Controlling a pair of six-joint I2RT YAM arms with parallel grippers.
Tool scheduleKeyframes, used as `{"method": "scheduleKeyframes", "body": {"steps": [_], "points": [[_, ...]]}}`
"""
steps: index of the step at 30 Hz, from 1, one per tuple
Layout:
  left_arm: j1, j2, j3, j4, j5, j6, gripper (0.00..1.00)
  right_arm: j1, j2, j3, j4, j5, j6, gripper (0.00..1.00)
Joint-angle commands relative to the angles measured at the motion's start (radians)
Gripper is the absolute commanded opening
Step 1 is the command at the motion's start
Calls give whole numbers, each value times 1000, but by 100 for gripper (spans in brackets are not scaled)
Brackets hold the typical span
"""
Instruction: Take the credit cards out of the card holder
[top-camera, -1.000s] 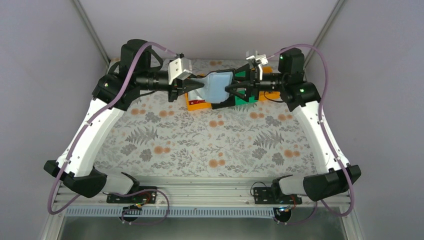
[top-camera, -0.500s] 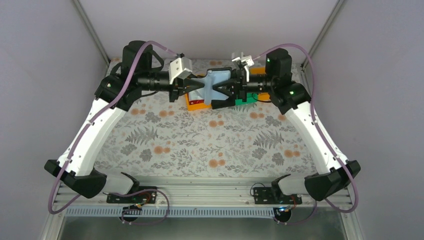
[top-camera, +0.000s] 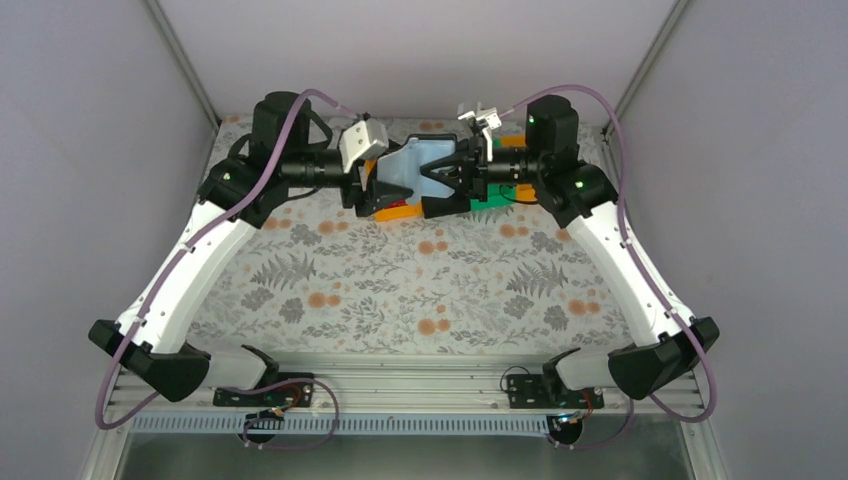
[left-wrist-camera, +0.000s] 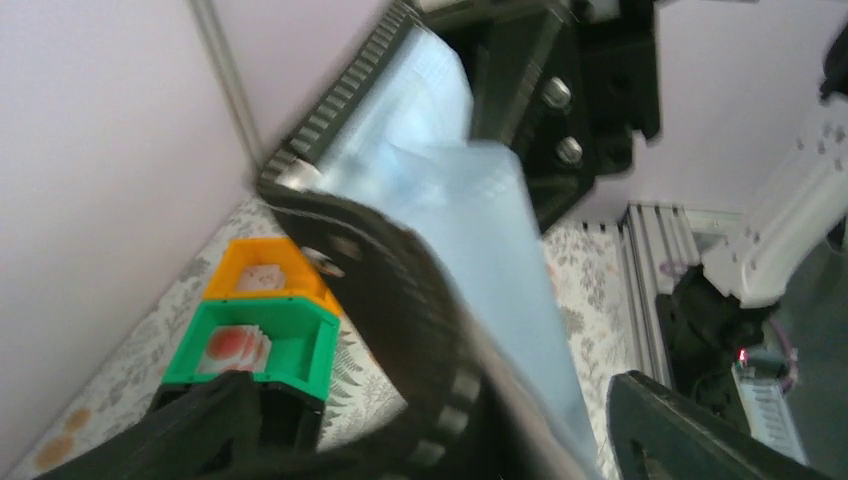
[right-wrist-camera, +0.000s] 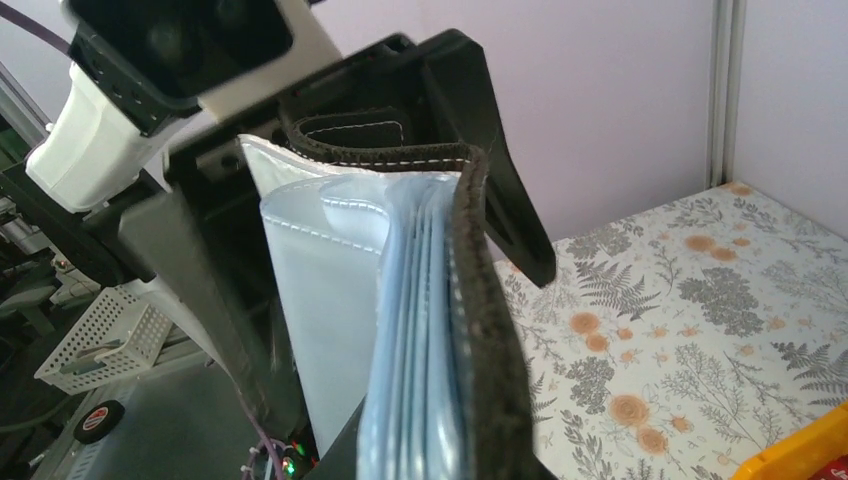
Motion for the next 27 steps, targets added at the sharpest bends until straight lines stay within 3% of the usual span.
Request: {"method": "scheduleKeyframes", "body": {"steps": [1, 3, 9, 12, 15, 18, 19, 22, 23, 27], "points": [[-3, -16, -30, -9, 98, 30, 95, 13, -1, 42, 74, 15, 78, 4], [-3, -19, -38, -2, 88, 23, 100, 15, 1, 49, 87, 15, 93, 4], [-3, 0, -46, 57, -47, -65, 100, 27, 4, 73, 97, 28, 105, 4], [-3, 26, -45, 68, -135, -88, 98, 40, 11, 73, 91, 36, 105, 4], [-2, 38, -35, 68, -123, -94, 92, 43, 12, 69, 81, 34, 96, 4], [-3, 37, -24, 63, -61, -94, 76, 43, 5, 65, 57, 34, 66, 4], [-1, 36, -21, 58, -38, -89, 63, 41, 8, 71, 35, 32, 52, 4], [-1, 26, -25, 35, 30, -63, 11, 27, 6, 84, -11, 2, 12, 10], [1, 21, -29, 30, 48, -60, 4, 15, 2, 85, -21, -13, 1, 17], [23, 3, -45, 21, 118, -59, 2, -52, -25, 61, -50, -53, -44, 48]]}}
